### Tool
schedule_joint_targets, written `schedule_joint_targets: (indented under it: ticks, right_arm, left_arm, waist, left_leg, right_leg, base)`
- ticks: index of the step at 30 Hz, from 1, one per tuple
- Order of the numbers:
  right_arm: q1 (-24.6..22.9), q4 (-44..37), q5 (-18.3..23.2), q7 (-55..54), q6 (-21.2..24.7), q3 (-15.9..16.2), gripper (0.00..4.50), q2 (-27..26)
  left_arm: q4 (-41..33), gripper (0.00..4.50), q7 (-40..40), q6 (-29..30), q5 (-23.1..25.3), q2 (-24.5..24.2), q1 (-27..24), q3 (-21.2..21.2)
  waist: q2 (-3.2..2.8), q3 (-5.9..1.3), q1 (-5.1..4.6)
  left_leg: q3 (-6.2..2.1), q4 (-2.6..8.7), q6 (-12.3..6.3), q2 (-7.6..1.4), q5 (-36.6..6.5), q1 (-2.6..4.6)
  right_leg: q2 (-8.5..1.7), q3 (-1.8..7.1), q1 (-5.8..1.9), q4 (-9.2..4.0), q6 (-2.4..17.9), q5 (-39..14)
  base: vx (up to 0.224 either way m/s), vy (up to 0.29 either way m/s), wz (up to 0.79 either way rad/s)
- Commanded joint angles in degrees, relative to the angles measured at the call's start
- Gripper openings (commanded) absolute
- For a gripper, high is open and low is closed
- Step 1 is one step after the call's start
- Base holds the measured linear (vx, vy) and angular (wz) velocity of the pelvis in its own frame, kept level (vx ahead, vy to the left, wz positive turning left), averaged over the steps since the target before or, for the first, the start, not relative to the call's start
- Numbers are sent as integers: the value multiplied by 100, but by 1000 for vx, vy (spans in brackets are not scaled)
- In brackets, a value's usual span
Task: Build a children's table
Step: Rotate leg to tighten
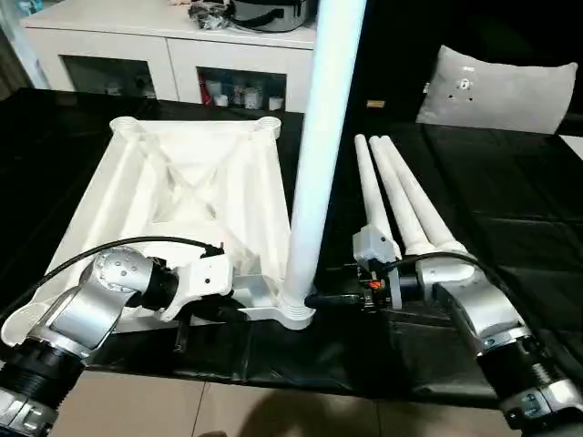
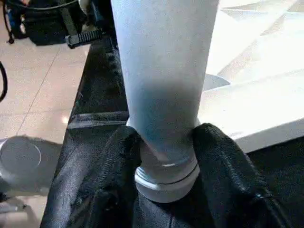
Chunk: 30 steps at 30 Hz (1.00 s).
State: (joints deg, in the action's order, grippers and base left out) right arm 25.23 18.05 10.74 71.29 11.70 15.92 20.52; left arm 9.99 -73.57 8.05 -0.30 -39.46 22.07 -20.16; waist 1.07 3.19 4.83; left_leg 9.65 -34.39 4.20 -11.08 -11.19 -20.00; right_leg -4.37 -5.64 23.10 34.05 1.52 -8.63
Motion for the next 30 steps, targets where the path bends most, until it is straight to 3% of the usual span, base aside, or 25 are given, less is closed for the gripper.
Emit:
schedule_joint_targets:
  ticks: [1,6,12,20,23,30]
  right_arm:
    - [-28,-41,18,0,233,154,234,-87]
    - [-47,-138,104,57,337,159,276,-87]
    - [-22,66,-290,-362,-217,234,330,-208]
    - [4,118,-272,-374,-123,279,330,-282]
    - [10,143,-261,-367,-104,284,294,-279]
    - [-37,132,-242,-323,-3,323,261,-216]
  left_arm:
    - [-84,0,-26,-126,55,23,41,-60]
    - [-56,0,-8,-124,65,52,76,-72]
    - [-41,0,9,-138,72,53,85,-82]
    - [-30,0,-3,-146,88,44,93,-81]
    - [-23,0,-11,-162,95,27,90,-80]
    - [-26,0,-12,-160,90,12,71,-67]
  waist:
    - [-46,-339,-25]
    - [-48,-351,-23]
    - [-56,-356,-13]
    - [-58,-349,-20]
    - [-60,-353,-19]
    - [-56,-351,-19]
  left_leg:
    - [-77,459,-31,-205,-1627,45]
    - [-78,460,-22,-218,-1604,50]
    - [-68,468,30,-226,-1526,46]
    - [-78,473,25,-219,-1655,49]
    - [-75,471,26,-223,-1621,53]
    - [-72,472,30,-221,-1630,50]
  right_leg:
    - [-408,298,-246,-510,626,-2941]
    - [-405,306,-245,-487,668,-2771]
    - [-412,320,-238,-442,799,-2450]
    - [-416,324,-251,-470,699,-2665]
    - [-412,328,-248,-455,744,-2556]
    - [-411,329,-255,-451,768,-2528]
  base:
    - [0,0,0]
    - [0,0,0]
    - [0,0,0]
    - [0,0,0]
    - [0,0,0]
    - [0,0,0]
